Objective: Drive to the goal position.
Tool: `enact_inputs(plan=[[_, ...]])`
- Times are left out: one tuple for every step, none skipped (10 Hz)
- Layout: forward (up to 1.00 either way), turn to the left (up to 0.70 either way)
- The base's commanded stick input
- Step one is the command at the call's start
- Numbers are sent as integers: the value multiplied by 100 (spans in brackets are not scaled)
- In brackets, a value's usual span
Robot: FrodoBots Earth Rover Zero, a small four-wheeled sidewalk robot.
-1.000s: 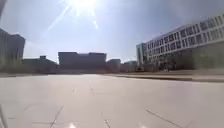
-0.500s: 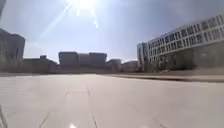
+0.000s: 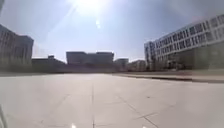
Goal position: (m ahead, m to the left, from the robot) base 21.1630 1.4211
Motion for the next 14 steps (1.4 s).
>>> enact_inputs(plan=[[100,4],[100,4],[100,4],[100,4],[100,4],[100,4],[100,4],[100,4],[100,4],[100,4],[100,4],[100,4],[100,4],[100,4]])
